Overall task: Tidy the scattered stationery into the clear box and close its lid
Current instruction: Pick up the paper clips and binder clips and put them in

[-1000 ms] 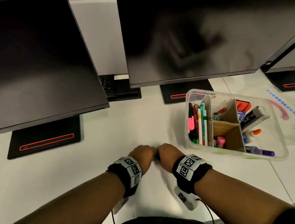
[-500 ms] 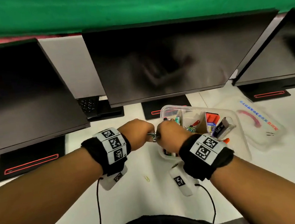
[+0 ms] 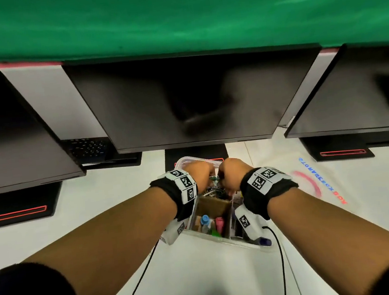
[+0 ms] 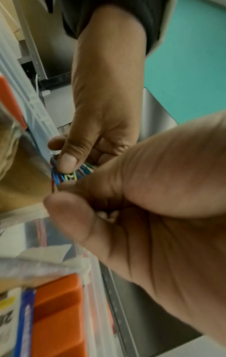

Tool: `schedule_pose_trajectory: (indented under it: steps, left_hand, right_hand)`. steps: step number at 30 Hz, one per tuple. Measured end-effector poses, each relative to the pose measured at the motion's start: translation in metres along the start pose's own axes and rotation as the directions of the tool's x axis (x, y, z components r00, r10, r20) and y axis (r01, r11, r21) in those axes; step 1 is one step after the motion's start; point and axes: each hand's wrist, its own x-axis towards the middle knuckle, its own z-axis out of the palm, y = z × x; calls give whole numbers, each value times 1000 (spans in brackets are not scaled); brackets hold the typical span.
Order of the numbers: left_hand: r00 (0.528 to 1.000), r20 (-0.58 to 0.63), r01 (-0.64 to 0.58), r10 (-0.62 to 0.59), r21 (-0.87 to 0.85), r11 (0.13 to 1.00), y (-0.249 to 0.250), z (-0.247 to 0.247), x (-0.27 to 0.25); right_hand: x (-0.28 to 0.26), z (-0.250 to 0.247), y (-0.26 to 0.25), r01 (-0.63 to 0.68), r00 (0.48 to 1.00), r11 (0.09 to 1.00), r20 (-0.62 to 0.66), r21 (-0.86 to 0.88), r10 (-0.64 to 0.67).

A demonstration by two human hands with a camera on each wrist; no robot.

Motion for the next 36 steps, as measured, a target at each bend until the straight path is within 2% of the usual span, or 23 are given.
schedule_pose_trajectory:
  steps: [4, 9, 14, 16, 18, 20, 22, 24, 26, 28, 30, 36]
  left_hand:
    - [1000, 8, -2, 2, 1, 1000, 2, 4, 2]
    - [999, -15, 31, -33, -128, 991, -5, 0, -6]
    - [980, -199, -15, -23, -189, 982, -35, -16, -36]
    - [957, -283, 2, -67, -226, 974, -62, -13, -51]
    - [945, -296, 61, -138, -257, 965, -96, -2, -68]
    - [968, -180, 133, -172, -211, 968, -128, 16, -83]
    - [990, 21, 140, -139, -91, 986, -149, 35, -95]
    - [979, 195, 60, -53, -27, 998, -162, 54, -104]
    - [954, 292, -65, 64, -6, 998, -167, 71, -110]
    - [931, 331, -167, 153, 16, 986, -170, 86, -115]
    - [926, 323, -217, 197, 26, 976, -173, 101, -117]
    - [942, 278, -213, 187, 67, 975, -177, 116, -114]
  right_hand:
    - [9, 7, 13, -19, 999, 1000, 27, -3, 19]
    - [4, 8, 18, -1, 1000, 994, -25, 111, 4]
    - [-18, 12, 0, 128, 991, 971, 15, 204, -134]
    - [-28, 19, -16, 169, 981, 968, 62, 185, -184]
    - [-35, 28, -33, 185, 976, 976, 97, 118, -196]
    - [-36, 36, -48, 197, 975, 980, 105, 19, -198]
    - [-34, 40, -58, 210, 974, 976, 100, -47, -205]
    - [-32, 44, -67, 212, 974, 975, 95, -58, -206]
    - [-33, 49, -75, 227, 971, 973, 82, -44, -223]
    - [-35, 55, -81, 241, 968, 969, 81, -47, -237]
    - [-36, 60, -83, 237, 968, 970, 93, -51, -232]
    - [-43, 69, -81, 234, 966, 971, 120, -37, -228]
